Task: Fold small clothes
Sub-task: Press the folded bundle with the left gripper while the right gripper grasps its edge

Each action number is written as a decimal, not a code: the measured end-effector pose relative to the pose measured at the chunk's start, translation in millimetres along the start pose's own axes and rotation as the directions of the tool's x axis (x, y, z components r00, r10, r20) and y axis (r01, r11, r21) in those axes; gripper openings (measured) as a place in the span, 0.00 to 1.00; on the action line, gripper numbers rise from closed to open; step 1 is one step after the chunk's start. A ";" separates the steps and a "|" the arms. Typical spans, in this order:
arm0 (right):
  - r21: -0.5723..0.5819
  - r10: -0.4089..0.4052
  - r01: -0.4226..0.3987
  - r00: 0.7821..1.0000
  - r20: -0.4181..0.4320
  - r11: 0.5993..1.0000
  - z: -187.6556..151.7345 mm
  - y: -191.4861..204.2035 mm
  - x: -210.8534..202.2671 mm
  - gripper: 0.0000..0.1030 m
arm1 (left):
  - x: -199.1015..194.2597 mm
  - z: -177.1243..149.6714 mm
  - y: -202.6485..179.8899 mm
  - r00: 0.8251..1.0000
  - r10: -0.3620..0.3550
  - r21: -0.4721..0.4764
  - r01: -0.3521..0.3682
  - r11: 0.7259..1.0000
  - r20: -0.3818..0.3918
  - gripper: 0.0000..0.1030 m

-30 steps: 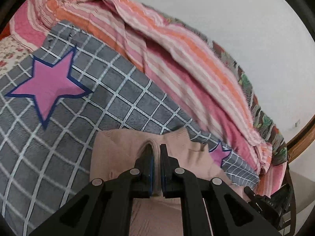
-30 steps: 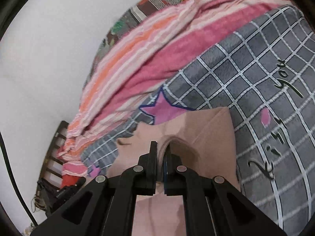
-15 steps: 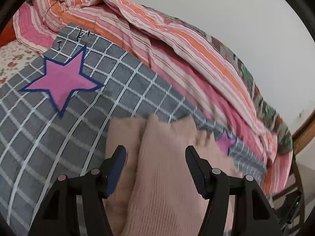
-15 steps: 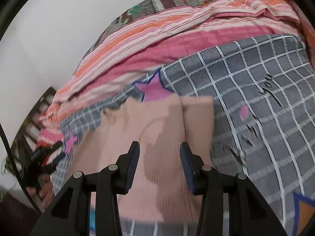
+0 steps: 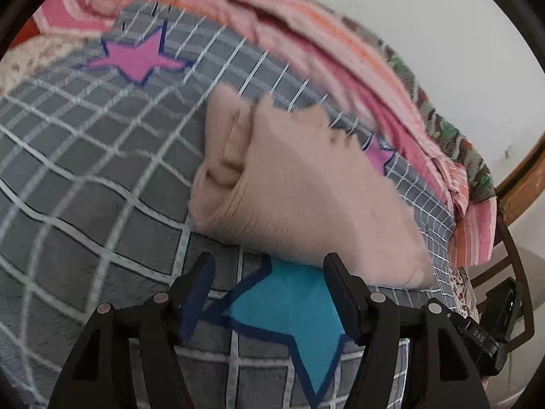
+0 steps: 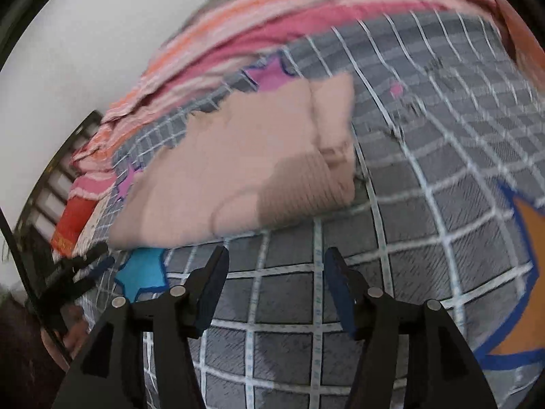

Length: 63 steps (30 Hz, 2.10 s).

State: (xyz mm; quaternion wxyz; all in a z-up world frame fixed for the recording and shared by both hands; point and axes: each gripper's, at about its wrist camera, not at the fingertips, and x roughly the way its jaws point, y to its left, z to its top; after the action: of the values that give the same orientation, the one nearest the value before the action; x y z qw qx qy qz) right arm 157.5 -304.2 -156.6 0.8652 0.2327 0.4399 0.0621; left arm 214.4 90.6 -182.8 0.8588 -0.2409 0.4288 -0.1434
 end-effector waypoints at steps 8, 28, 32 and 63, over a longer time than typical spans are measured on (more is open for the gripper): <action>0.213 0.065 -0.079 0.995 0.075 0.974 27.0 -26.1 21.9 0.54 | 26.1 26.0 12.8 0.999 -0.026 -0.128 0.032 0.991 0.047 0.57; 0.166 0.066 -0.078 0.995 0.075 0.983 -21.0 -9.5 -39.8 0.08 | -62.4 -32.3 9.9 0.997 0.004 -0.046 0.000 0.999 0.080 0.09; 0.153 0.053 -0.065 0.995 0.081 0.986 -44.4 -16.2 -63.4 0.07 | -87.4 -51.0 10.2 0.995 -0.010 -0.027 0.013 1.000 0.096 0.02; 0.238 0.098 -0.122 0.989 0.111 0.964 -29.4 -31.3 -29.4 0.12 | -36.2 -16.9 26.9 0.995 -0.083 -0.152 0.090 0.984 0.057 0.11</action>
State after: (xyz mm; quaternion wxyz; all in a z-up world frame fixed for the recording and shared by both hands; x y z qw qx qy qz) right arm 113.4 -330.9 -164.2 0.8457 0.3641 0.3876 0.0441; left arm 180.5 124.7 -181.8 0.8411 -0.3285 0.4060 -0.1409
